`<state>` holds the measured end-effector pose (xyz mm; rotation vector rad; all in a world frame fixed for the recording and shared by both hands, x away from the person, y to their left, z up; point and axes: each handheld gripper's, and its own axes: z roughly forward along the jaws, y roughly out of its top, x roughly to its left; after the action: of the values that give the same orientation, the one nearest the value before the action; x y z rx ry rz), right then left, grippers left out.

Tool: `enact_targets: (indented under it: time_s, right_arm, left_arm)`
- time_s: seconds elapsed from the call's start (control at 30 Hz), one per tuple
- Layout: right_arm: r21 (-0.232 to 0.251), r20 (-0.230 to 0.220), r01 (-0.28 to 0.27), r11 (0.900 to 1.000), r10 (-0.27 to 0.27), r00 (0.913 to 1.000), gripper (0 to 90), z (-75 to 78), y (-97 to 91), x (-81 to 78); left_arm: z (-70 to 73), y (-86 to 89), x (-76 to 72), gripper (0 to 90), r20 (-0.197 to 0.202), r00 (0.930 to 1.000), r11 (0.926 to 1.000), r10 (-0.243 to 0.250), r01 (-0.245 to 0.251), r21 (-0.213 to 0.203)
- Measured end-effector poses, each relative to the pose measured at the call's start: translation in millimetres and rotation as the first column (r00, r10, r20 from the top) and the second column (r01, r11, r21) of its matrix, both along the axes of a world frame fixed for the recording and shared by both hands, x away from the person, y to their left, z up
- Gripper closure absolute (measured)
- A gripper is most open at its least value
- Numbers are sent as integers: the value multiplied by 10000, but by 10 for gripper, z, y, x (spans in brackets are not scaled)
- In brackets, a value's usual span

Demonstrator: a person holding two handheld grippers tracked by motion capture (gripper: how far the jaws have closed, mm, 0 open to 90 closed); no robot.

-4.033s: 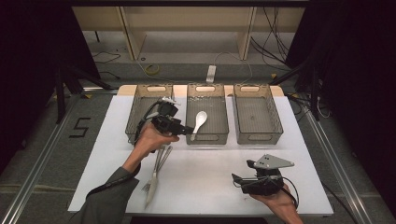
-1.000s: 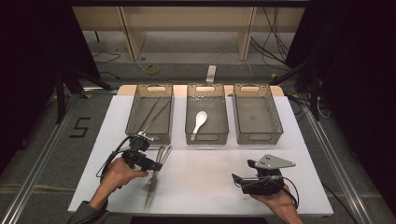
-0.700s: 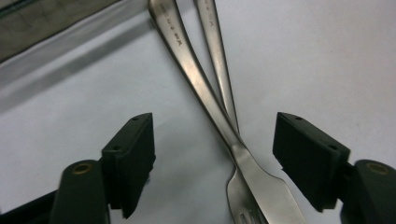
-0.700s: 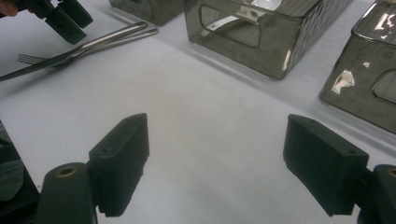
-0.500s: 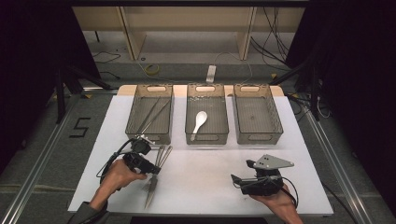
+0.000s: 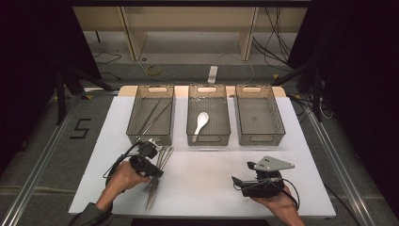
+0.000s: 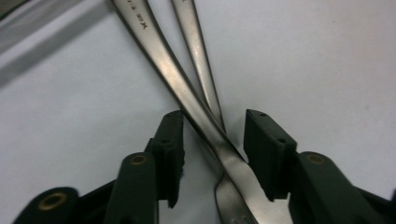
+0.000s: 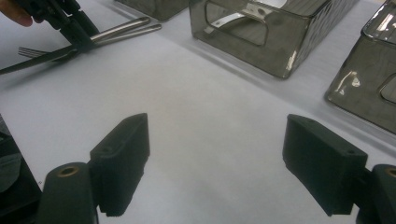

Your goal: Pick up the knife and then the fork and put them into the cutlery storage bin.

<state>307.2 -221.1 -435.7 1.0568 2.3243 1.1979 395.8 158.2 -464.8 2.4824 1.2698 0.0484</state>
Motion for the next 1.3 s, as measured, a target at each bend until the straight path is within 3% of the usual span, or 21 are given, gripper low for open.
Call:
enact_targets:
  time_s: [0.2, 0.33, 0.83, 1.3]
  right_arm:
    - [-43, -22, -16, 10000, 16, 10000, 242, -12, 16, 6]
    - [-91, -40, -43, 9999, 43, 10000, 243, -13, 22, 3]
    - [-106, 2, -35, 9999, 35, 10000, 246, -13, 17, 5]
    - [-106, -2, -3, 9999, 3, 10000, 248, -12, 10, 6]
  left_arm:
    - [-2, -31, -13, 612, 177, 9998, 9998, -69, 66, 177]
    - [-1, -65, -23, 680, 431, 9989, 9980, -173, 146, 611]
    - [-2, -29, 15, 763, 226, 9991, 9991, 361, -366, 235]
    - [16, 6, 40, 816, -201, 9986, 9983, 488, -494, -303]
